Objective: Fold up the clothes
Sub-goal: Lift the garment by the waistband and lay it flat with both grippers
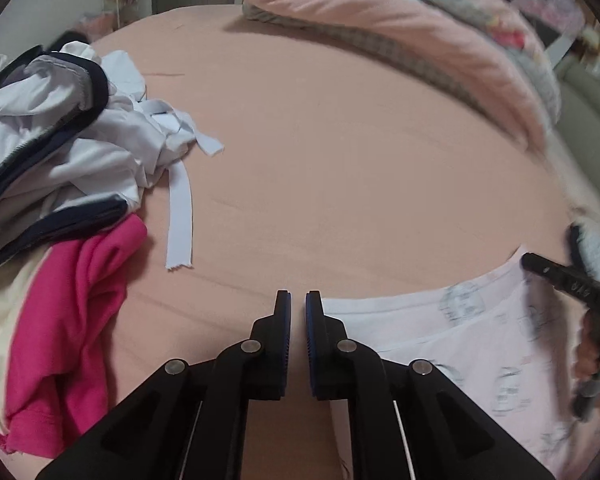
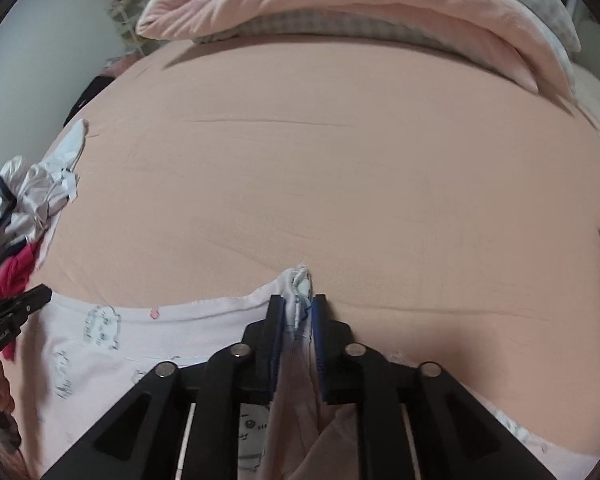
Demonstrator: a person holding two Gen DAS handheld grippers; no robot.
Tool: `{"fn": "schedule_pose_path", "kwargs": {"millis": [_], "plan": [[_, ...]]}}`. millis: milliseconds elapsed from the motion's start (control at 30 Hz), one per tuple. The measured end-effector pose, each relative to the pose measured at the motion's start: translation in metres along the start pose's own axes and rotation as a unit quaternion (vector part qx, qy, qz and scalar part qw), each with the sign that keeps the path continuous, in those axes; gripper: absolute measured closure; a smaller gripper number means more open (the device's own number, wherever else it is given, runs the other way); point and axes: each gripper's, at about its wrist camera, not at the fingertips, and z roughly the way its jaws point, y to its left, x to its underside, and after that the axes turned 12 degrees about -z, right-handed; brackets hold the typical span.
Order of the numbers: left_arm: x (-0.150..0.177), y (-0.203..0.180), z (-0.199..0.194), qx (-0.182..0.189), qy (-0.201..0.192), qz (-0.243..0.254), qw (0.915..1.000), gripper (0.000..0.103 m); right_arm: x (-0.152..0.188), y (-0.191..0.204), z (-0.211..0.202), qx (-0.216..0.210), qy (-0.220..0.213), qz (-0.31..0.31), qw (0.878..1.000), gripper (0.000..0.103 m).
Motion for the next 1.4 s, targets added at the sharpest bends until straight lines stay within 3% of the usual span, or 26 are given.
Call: {"fn": "schedule_pose_path", "kwargs": {"millis": [133,267,467,700,900,1000,1133,1233,1400], "plan": [[0.007,-0.007,-0.011,-0.018,0.003,0.05,0.9986,0.096,0.009,0.003,-0.051,0.029,-0.06,-0.003,0.998,0.081],[0.018,-0.033,-0.017,-0.004,-0.001,0.099,0.9951,0.096,0.043,-0.001,-0.105,0.031,-0.07,0.016,0.997,0.08],[0.072,-0.094,-0.024,0.087,0.077,0.164,0.9796,0.096,0.124,-0.034,-0.154,0.034,-0.014,0.087,0.996,0.08],[0.161,-0.125,-0.083,0.111,0.173,0.205,0.9568,0.095,0.235,-0.04,-0.187,0.023,0.026,0.15,0.988,0.08],[0.228,-0.108,-0.108,0.075,0.19,0.205,0.9571,0.095,0.275,-0.006,-0.201,-0.009,0.02,0.115,0.993,0.08],[0.242,-0.097,-0.113,0.056,0.184,0.182,0.9644,0.095,0.282,0.019,-0.202,-0.008,0.023,0.071,0.997,0.08],[0.253,-0.081,-0.118,0.062,0.179,0.135,0.9725,0.095,0.291,0.051,-0.211,-0.051,0.02,0.02,0.998,0.08],[0.259,-0.077,-0.112,0.044,0.181,0.121,0.9751,0.095,0.299,0.077,-0.208,-0.07,0.034,-0.039,0.996,0.08],[0.264,-0.083,-0.116,0.042,0.18,0.13,0.9742,0.095,0.308,0.088,-0.186,-0.031,0.071,-0.084,0.993,0.08]]}}
